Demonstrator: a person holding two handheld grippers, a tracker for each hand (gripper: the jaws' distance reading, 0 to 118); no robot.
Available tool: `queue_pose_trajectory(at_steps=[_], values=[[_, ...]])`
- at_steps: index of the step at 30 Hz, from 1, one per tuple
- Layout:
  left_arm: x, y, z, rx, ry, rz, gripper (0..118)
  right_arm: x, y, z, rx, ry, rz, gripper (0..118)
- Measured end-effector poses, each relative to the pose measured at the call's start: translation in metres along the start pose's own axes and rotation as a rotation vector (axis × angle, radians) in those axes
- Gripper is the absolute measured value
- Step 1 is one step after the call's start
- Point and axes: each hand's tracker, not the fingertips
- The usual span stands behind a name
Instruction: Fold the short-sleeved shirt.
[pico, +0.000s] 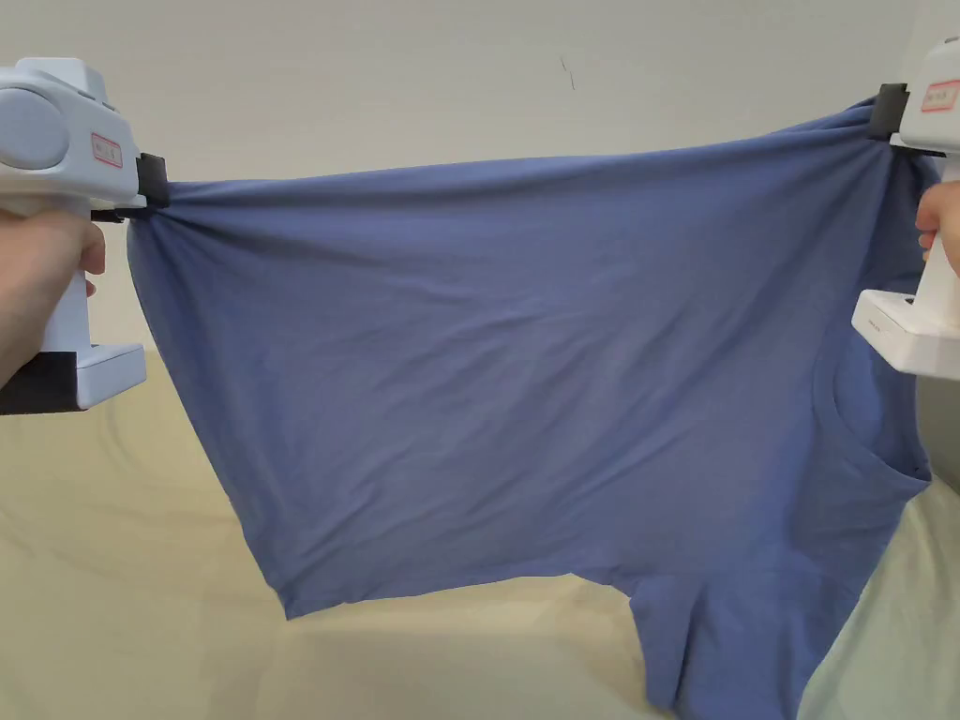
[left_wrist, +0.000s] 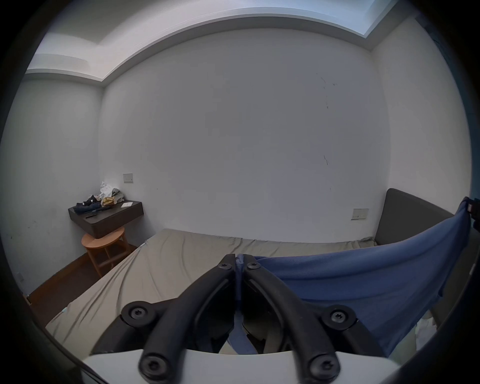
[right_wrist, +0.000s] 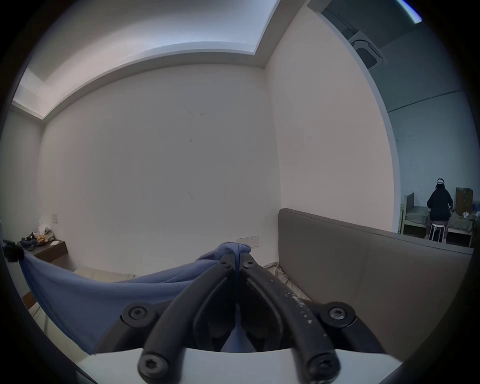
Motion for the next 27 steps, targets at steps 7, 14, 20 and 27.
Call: queue_pose_trajectory(at_steps=[7, 14, 20, 27], values=[[-0.004, 0.031, -0.062, -0.005, 0.009, 0.066, 2, -0.037, 0.022, -0.052, -0.001, -0.021, 0.256, 3], [0.009, 0.015, -0.089, -0.028, 0.024, 0.006, 2, -0.04, -0.015, -0.07, -0.056, 0.0, 0.159, 3], [0.02, -0.028, -0.079, -0.073, -0.004, -0.026, 2, -0.014, -0.061, -0.064, -0.12, 0.004, 0.148, 3], [0.016, -0.093, -0.053, -0.17, -0.04, -0.1, 2, 0.02, -0.141, -0.011, -0.237, 0.055, 0.212, 3]])
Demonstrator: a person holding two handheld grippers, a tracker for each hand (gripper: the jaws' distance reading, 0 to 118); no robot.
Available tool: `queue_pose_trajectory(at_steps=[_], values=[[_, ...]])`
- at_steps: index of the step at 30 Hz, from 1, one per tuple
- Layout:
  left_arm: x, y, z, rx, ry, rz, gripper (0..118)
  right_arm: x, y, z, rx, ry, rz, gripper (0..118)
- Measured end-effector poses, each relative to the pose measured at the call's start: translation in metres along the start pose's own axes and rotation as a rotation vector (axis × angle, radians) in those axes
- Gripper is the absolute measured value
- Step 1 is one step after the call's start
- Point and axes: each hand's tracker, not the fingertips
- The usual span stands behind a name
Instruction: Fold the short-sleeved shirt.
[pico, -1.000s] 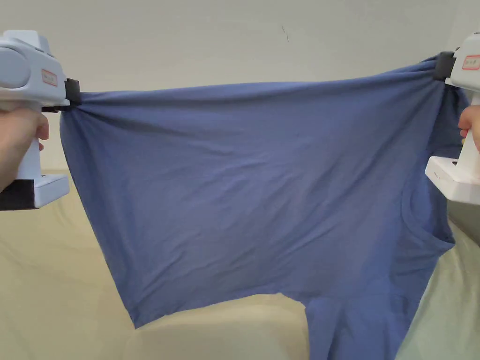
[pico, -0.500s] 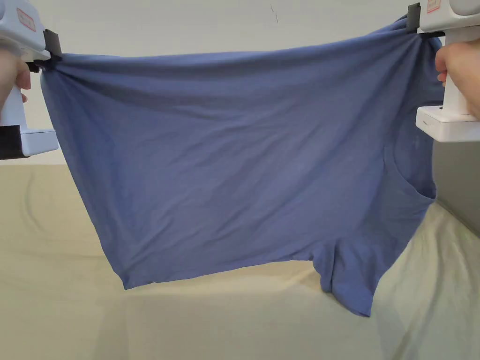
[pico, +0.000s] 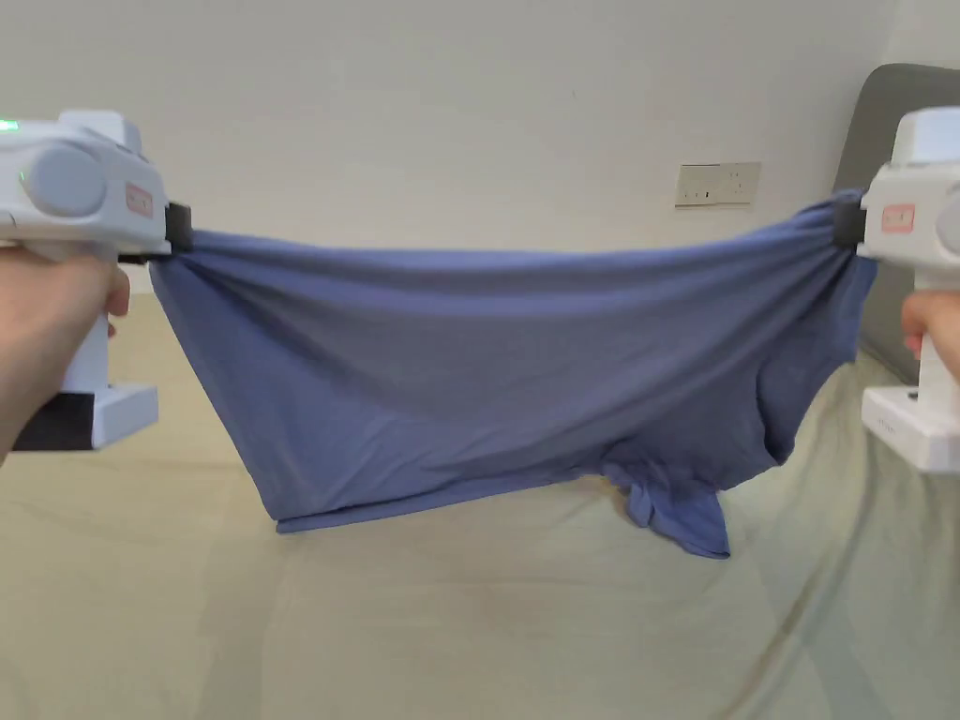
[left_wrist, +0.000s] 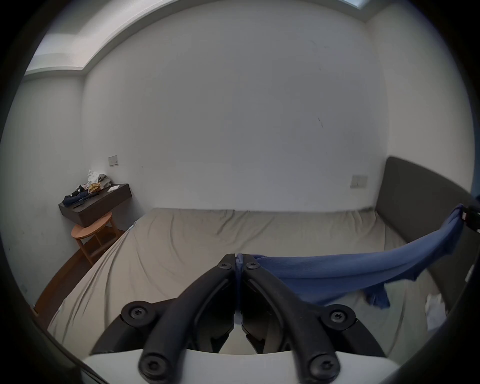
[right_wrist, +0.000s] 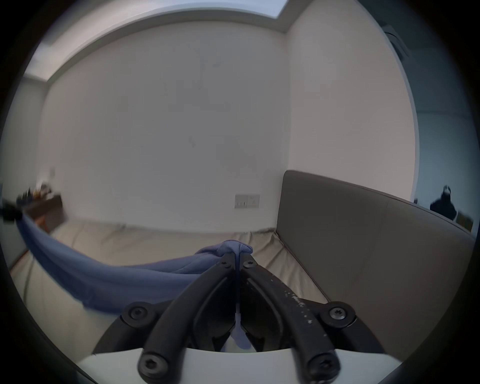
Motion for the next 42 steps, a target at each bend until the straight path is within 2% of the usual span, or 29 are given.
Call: queue_pose_trajectory(at_steps=[1, 2, 3, 4, 5, 7, 9, 10, 11, 12, 13, 16, 18, 21, 24, 25, 28, 30, 32, 34, 37, 38, 40, 42], values=[[-0.003, -0.013, 0.006, -0.001, -0.015, 0.011, 2, 0.002, -0.02, 0.012, 0.015, 0.008, -0.011, 3], [-0.005, -0.027, 0.014, -0.01, -0.031, 0.015, 2, 0.003, -0.034, 0.021, -0.036, 0.001, 0.019, 3], [-0.006, -0.043, 0.022, -0.02, -0.034, 0.006, 2, 0.008, -0.054, 0.035, -0.016, 0.034, -0.088, 3], [-0.006, -0.06, 0.022, -0.035, -0.029, 0.055, 2, 0.01, -0.069, 0.047, -0.053, 0.039, -0.096, 3], [-0.01, -0.078, 0.029, -0.052, -0.042, 0.04, 2, 0.014, -0.089, 0.056, -0.045, 0.065, -0.123, 3], [-0.015, -0.112, 0.043, -0.097, -0.034, -0.02, 2, 0.012, -0.121, 0.076, -0.11, 0.066, -0.051, 3], [-0.02, -0.148, 0.07, -0.131, -0.06, -0.005, 2, 0.016, -0.149, 0.104, -0.19, 0.132, -0.122, 3], [-0.027, -0.163, 0.081, -0.14, -0.062, 0.013, 2, 0.021, -0.163, 0.116, -0.216, 0.165, -0.185, 3], [-0.032, -0.18, 0.091, -0.143, -0.066, 0.017, 2, 0.024, -0.177, 0.13, -0.213, 0.154, -0.201, 3], [-0.027, -0.195, 0.109, -0.181, -0.08, -0.031, 2, 0.024, -0.186, 0.141, -0.218, 0.149, -0.151, 3], [-0.031, -0.21, 0.122, -0.17, -0.061, -0.016, 2, 0.027, -0.196, 0.15, -0.236, 0.156, -0.09, 3], [-0.044, -0.247, 0.156, -0.188, -0.106, 0.072, 2, 0.038, -0.221, 0.181, -0.285, 0.187, -0.097, 3], [-0.052, -0.266, 0.176, -0.22, -0.115, 0.062, 2, 0.039, -0.234, 0.205, -0.291, 0.178, -0.075, 3], [-0.057, -0.293, 0.204, -0.276, -0.103, -0.032, 2, 0.045, -0.259, 0.235, -0.354, 0.23, -0.045, 3], [-0.062, -0.319, 0.235, -0.313, -0.142, -0.017, 2, 0.049, -0.287, 0.264, -0.4, 0.242, -0.023, 3], [-0.063, -0.33, 0.243, -0.328, -0.144, -0.012, 2, 0.049, -0.296, 0.276, -0.419, 0.249, -0.031, 3], [-0.06, -0.37, 0.264, -0.416, -0.115, -0.124, 2, 0.059, -0.326, 0.295, -0.482, 0.234, -0.078, 3], [-0.056, -0.392, 0.272, -0.473, -0.148, -0.158, 2, 0.062, -0.343, 0.303, -0.526, 0.228, -0.061, 3], [-0.05, -0.405, 0.285, -0.515, -0.158, -0.141, 2, 0.062, -0.359, 0.309, -0.582, 0.261, -0.032, 3], [-0.051, -0.422, 0.279, -0.578, -0.175, -0.097, 2, 0.06, -0.382, 0.307, -0.629, 0.258, -0.002, 3], [-0.05, -0.447, 0.263, -0.67, -0.162, -0.141, 2, 0.056, -0.416, 0.296, -0.748, 0.288, 0.067, 3], [-0.048, -0.453, 0.259, -0.702, -0.172, -0.146, 2, 0.055, -0.424, 0.294, -0.776, 0.286, 0.064, 3], [-0.049, -0.461, 0.254, -0.725, -0.173, -0.153, 2, 0.057, -0.43, 0.293, -0.817, 0.285, -0.019, 3], [-0.048, -0.465, 0.251, -0.748, -0.171, -0.15, 2, 0.054, -0.429, 0.291, -0.815, 0.275, 0.001, 3]])
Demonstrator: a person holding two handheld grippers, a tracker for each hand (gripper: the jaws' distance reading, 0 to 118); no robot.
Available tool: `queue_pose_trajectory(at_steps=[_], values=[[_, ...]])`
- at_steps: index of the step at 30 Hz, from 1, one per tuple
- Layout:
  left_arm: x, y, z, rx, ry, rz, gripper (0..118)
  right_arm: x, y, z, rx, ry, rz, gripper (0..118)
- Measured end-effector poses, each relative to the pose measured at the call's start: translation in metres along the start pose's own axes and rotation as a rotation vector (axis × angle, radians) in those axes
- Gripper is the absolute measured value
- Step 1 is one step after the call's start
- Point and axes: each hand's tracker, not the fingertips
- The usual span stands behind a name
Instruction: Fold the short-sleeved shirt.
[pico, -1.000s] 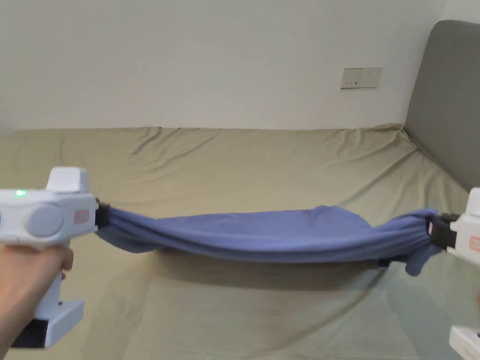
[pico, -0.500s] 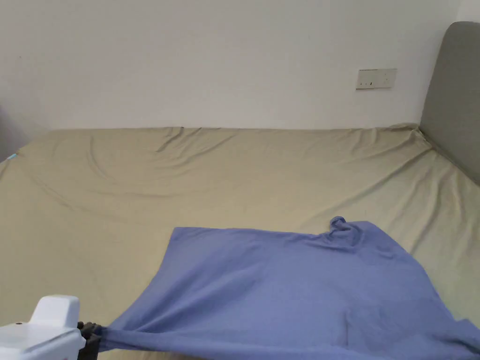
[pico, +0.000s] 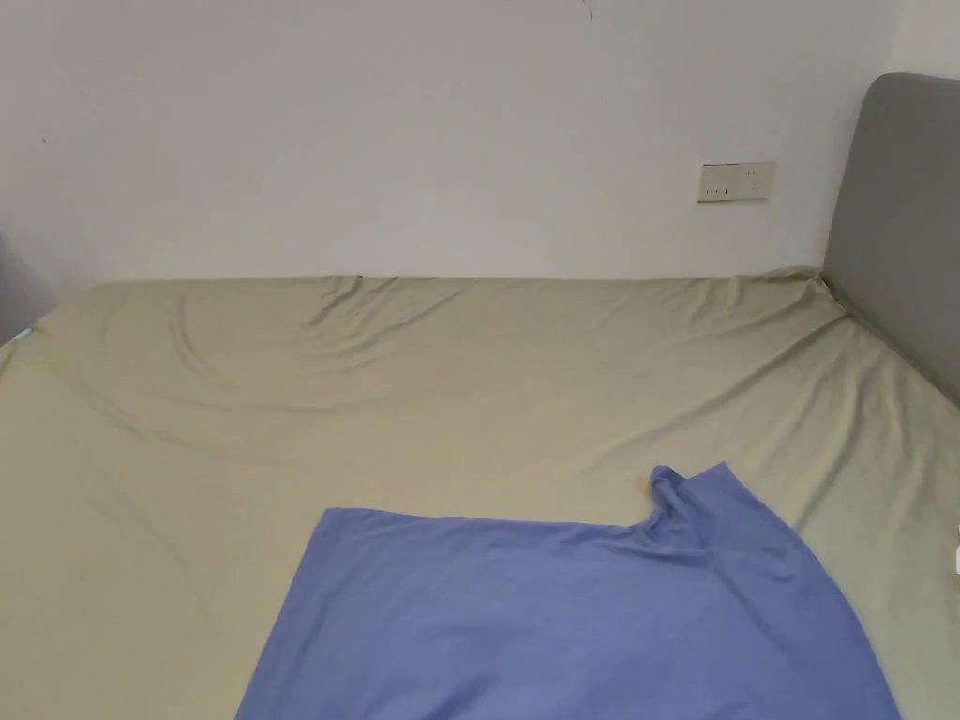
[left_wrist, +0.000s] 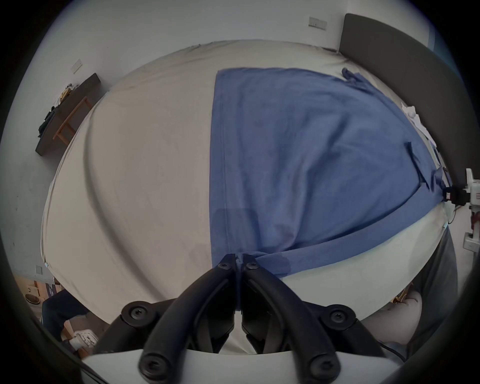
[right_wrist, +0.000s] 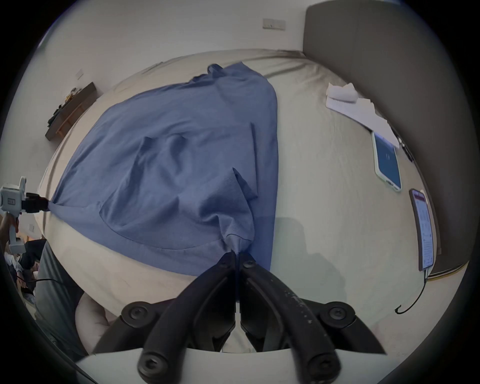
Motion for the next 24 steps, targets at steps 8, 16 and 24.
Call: queue_pose_trajectory(at_steps=[8, 16, 24], values=[[0.021, -0.003, -0.008, -0.055, 0.014, -0.012, 2, -0.007, 0.001, -0.016, -0.042, -0.041, 0.094, 3], [-0.008, -0.004, 0.058, 0.288, 0.07, 0.059, 108, 0.028, 0.018, 0.051, 0.226, 0.012, -0.093, 118], [-0.028, -0.001, 0.122, 0.403, -0.041, 0.189, 21, 0.028, 0.029, 0.142, 0.5, 0.028, -0.211, 8]])
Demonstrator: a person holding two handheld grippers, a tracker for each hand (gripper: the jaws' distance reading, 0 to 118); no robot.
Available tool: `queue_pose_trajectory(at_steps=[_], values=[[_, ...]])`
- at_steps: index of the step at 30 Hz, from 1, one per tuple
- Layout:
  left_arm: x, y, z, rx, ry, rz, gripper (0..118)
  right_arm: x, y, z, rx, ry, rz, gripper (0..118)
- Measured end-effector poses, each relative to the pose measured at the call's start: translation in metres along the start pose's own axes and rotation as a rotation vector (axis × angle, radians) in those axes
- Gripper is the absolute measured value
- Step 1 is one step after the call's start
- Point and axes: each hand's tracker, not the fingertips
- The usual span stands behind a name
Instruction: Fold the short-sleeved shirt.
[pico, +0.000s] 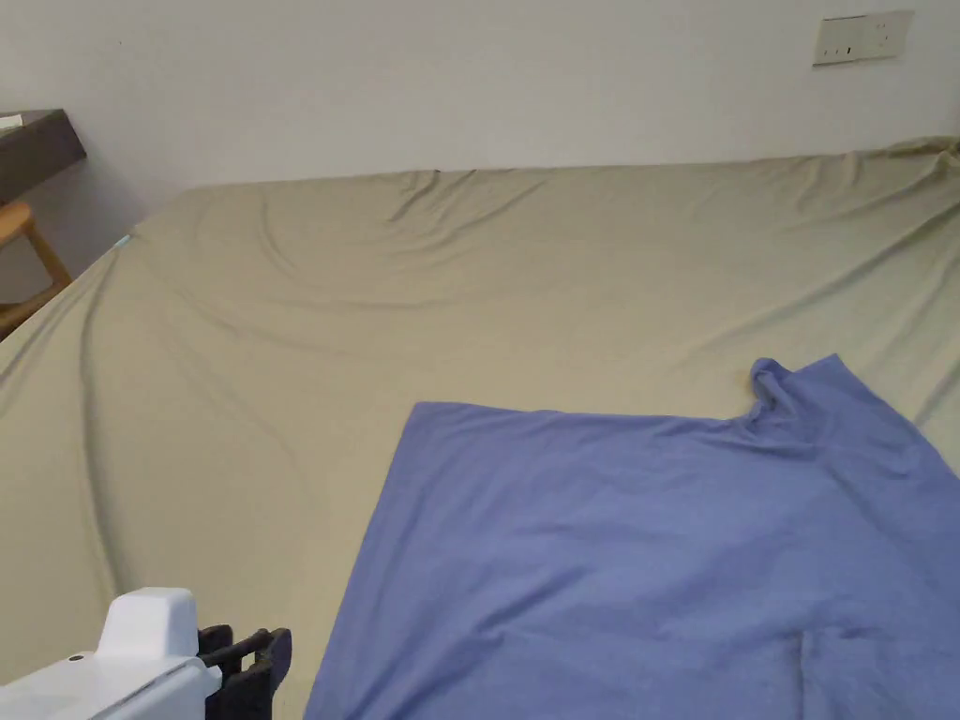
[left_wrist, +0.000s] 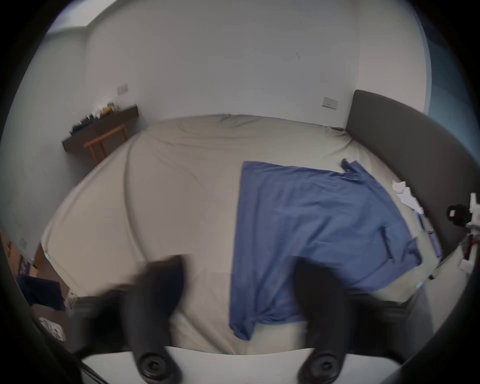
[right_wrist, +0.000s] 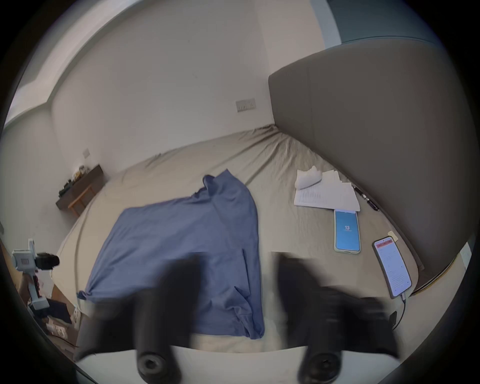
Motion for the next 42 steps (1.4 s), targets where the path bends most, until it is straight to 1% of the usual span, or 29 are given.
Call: queue_pose_trajectory(at_steps=[1, 2, 3, 5, 7, 8, 9, 10, 11, 12, 13, 14, 15, 17, 18, 19, 20, 21, 23, 24, 25, 26, 31, 34, 36, 39, 40, 41, 42], values=[[0.001, -0.004, -0.003, -0.016, 0.026, -0.022, 10, -0.001, -0.001, 0.003, 0.002, -0.021, -0.004, 1], [-0.001, -0.013, -0.007, -0.026, 0.031, -0.028, 1, -0.007, -0.003, 0.01, 0.007, -0.036, -0.003, 1], [-0.005, -0.016, -0.009, -0.083, 0.005, -0.056, 0, -0.013, -0.006, 0.016, 0.013, -0.027, -0.005, 1], [-0.011, -0.025, -0.018, -0.182, -0.036, -0.044, 0, -0.014, -0.014, 0.025, 0.032, -0.05, -0.044, 0], [-0.007, -0.035, -0.028, -0.288, -0.091, -0.083, 0, 0.003, -0.023, 0.025, 0.023, -0.055, -0.11, 0], [-0.007, -0.039, -0.033, -0.324, -0.1, -0.115, 0, 0.004, -0.025, 0.026, 0.014, -0.045, -0.123, 0], [-0.007, -0.042, -0.04, -0.368, -0.117, -0.152, 0, 0.003, -0.028, 0.028, 0.018, -0.052, -0.115, 0], [-0.006, -0.054, -0.045, -0.35, -0.113, -0.213, 0, 0.002, -0.03, 0.03, 0.019, -0.064, -0.107, 0], [-0.006, -0.058, -0.049, -0.297, -0.078, -0.25, 15, 0.0, -0.031, 0.031, 0.012, -0.086, -0.089, 0], [-0.007, -0.061, -0.054, -0.288, -0.061, -0.277, 60, 0.0, -0.033, 0.031, 0.004, -0.09, -0.086, 0], [-0.007, -0.063, -0.061, -0.318, -0.047, -0.282, 118, 0.001, -0.034, 0.03, -0.003, -0.088, -0.089, 0], [-0.002, -0.07, -0.072, -0.352, -0.033, -0.288, 112, 0.001, -0.036, 0.03, -0.013, -0.081, -0.104, 0], [-0.005, -0.067, -0.071, -0.319, -0.103, -0.258, 101, 0.001, -0.036, 0.029, -0.021, -0.075, -0.11, 0], [-0.002, -0.073, -0.084, -0.368, -0.065, -0.249, 100, -0.001, -0.038, 0.026, -0.028, -0.091, -0.096, 0], [0.003, -0.078, -0.088, -0.408, -0.067, -0.264, 92, -0.001, -0.038, 0.025, -0.029, -0.093, -0.091, 0], [0.005, -0.084, -0.093, -0.423, -0.068, -0.282, 64, 0.002, -0.038, 0.023, -0.033, -0.091, -0.087, 0], [0.006, -0.09, -0.097, -0.437, -0.077, -0.282, 30, 0.002, -0.039, 0.022, -0.037, -0.092, -0.086, 0], [0.006, -0.096, -0.101, -0.434, -0.068, -0.282, 10, 0.003, -0.039, 0.02, -0.045, -0.09, -0.082, 0], [-0.003, -0.097, -0.102, -0.388, 0.002, -0.272, 8, 0.004, -0.04, 0.019, -0.054, -0.097, -0.075, 0], [-0.007, -0.095, -0.097, -0.375, -0.046, -0.211, 5, 0.005, -0.041, 0.019, -0.057, -0.099, -0.071, 0], [-0.008, -0.09, -0.088, -0.346, -0.045, -0.139, 5, 0.007, -0.042, 0.018, -0.065, -0.105, -0.067, 0], [-0.008, -0.088, -0.082, -0.317, -0.053, -0.12, 5, 0.008, -0.043, 0.017, -0.07, -0.108, -0.066, 0], [0.002, -0.061, -0.054, -0.226, -0.063, -0.114, 4, 0.012, -0.058, -0.009, -0.14, -0.129, -0.016, 0], [0.004, -0.043, -0.05, -0.172, -0.074, -0.109, 4, 0.019, -0.074, -0.041, -0.21, -0.147, 0.051, 0], [0.009, -0.032, -0.046, -0.13, -0.078, -0.115, 4, 0.025, -0.085, -0.058, -0.221, -0.099, 0.085, 0], [0.032, -0.018, -0.038, -0.112, -0.079, -0.122, 4, 0.024, -0.091, -0.073, -0.256, -0.095, 0.12, 3], [0.034, -0.016, -0.038, -0.106, -0.08, -0.12, 4, 0.026, -0.093, -0.077, -0.279, -0.054, 0.109, 24], [0.036, -0.014, -0.038, -0.097, -0.087, -0.106, 4, 0.027, -0.096, -0.082, -0.287, -0.011, 0.1, 56], [0.018, -0.017, -0.048, -0.101, -0.106, -0.086, 4, 0.029, -0.1, -0.088, -0.31, 0.021, 0.089, 88]])
